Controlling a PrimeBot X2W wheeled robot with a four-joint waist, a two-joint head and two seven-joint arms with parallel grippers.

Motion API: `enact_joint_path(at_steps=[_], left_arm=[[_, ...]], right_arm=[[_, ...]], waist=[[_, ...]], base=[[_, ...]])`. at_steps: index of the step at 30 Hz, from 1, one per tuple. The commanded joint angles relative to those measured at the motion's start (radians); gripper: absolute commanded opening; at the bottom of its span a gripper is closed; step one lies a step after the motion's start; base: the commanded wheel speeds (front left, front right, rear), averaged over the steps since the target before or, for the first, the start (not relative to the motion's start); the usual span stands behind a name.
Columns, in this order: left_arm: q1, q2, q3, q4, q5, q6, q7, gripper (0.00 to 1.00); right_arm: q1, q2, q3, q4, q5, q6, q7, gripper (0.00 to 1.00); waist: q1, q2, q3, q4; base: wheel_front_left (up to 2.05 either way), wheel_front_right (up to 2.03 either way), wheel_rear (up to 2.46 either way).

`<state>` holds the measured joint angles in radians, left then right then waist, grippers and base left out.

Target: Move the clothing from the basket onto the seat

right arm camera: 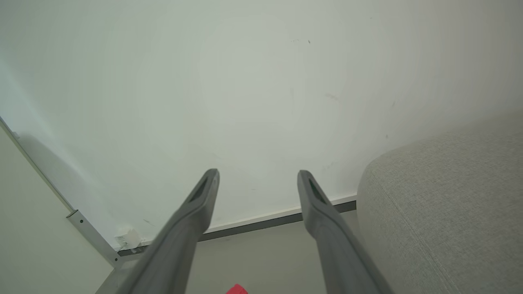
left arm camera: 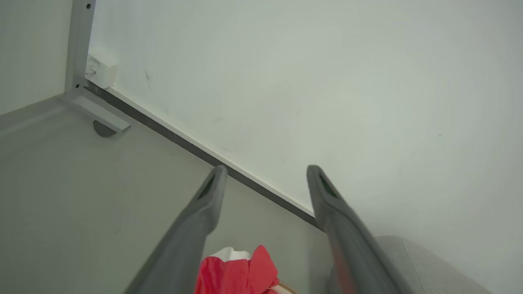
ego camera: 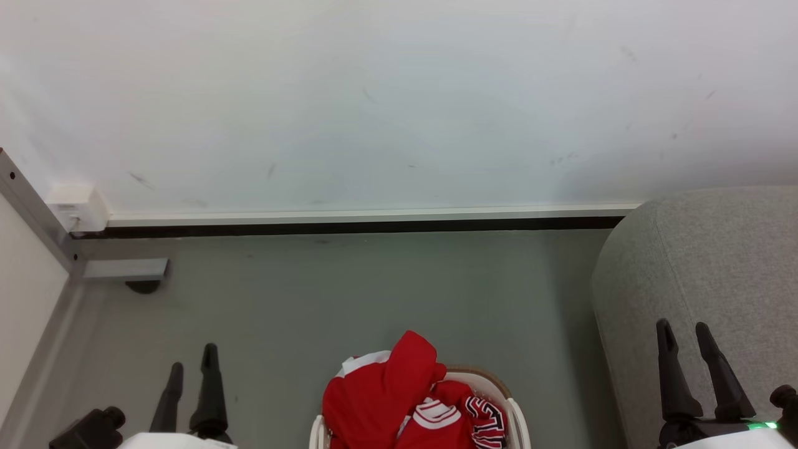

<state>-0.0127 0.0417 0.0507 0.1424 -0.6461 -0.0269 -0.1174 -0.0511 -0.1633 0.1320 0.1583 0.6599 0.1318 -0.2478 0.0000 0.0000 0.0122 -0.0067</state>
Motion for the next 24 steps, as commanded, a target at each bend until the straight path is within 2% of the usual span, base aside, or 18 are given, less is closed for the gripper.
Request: enact_joint_path(at_steps=[1, 14, 24], left_arm=[[0.002, 0.008, -0.001, -0.01, 0.035, -0.002, -0.011, 1.0], [0.008, 0.01, 0.002, -0.001, 0.177, -0.004, -0.046, 1.0], [0.02, 0.01, -0.004, 0.02, 0.273, -0.015, -0.07, 1.0]], right_arm=[[0.001, -0.003, -0.01, -0.006, -0.041, -0.001, -0.008, 1.0], [0.007, 0.026, -0.046, 0.005, -0.227, -0.001, -0.01, 1.0], [0.019, 0.049, -0.074, 0.016, -0.302, -0.001, -0.01, 1.0]], waist=[[0.0, 0.0, 0.001, -0.001], [0.0, 0.0, 0.006, 0.004], [0.0, 0.0, 0.004, 0.005]], base=[[0.0, 0.0, 0.0], [0.0, 0.0, 0.0], [0.0, 0.0, 0.0]])
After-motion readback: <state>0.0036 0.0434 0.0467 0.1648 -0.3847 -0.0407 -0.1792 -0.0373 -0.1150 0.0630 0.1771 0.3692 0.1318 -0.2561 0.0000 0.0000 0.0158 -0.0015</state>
